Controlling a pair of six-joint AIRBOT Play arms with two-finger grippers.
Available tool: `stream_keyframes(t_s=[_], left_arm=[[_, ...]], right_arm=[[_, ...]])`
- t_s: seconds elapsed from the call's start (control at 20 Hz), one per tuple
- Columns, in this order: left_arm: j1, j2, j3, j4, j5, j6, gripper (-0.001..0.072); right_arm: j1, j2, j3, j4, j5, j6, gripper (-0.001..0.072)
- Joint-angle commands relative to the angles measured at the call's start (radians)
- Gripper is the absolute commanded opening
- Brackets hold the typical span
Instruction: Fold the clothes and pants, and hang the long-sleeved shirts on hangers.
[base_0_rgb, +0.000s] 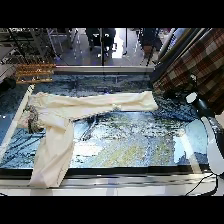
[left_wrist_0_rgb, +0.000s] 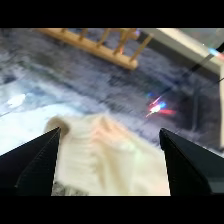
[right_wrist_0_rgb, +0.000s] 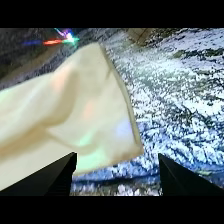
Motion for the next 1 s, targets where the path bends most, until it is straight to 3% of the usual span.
stream_keyframes(t_s=[0.0, 0.1, 0.15, 0.25, 0.35, 0.5, 0.65, 0.95], left_arm=[[0.097, 0.039, 0.004, 0.288, -0.366, -0.171, 0.0703], [0.136, 0.035, -0.005, 0.485, -0.601, -0.327, 0.0602], [0.15, 0.034, -0.031, 0.471, -0.655, -0.332, 0.06], [0.165, 0.034, -0.116, 0.301, -0.676, -0.29, 0.06], [0.152, 0.034, -0.209, 0.181, -0.628, -0.261, 0.06], [0.106, 0.028, -0.297, 0.164, -0.487, -0.263, 0.061], [0.071, -0.012, -0.304, 0.165, -0.436, -0.286, 0.0611], [0.069, -0.055, -0.304, 0.168, -0.425, -0.307, 0.0606]], right_arm=[[0.002, 0.044, 0.018, 0.141, 0.322, -0.248, 0.0568], [0.027, 0.082, -0.026, 0.363, 0.51, -0.374, 0.0562], [0.057, 0.089, -0.049, 0.432, 0.583, -0.383, 0.0561], [0.161, 0.091, -0.109, 0.494, 0.642, -0.381, 0.0533], [0.312, 0.091, -0.186, 0.522, 0.583, -0.361, 0.0512], [0.557, 0.074, -0.259, 0.537, 0.422, -0.295, 0.0503], [0.755, -0.024, -0.26, 0.567, 0.31, -0.235, 0.0504], [0.955, -0.282, -0.035, 0.643, 0.277, -0.215, 0.0472]])
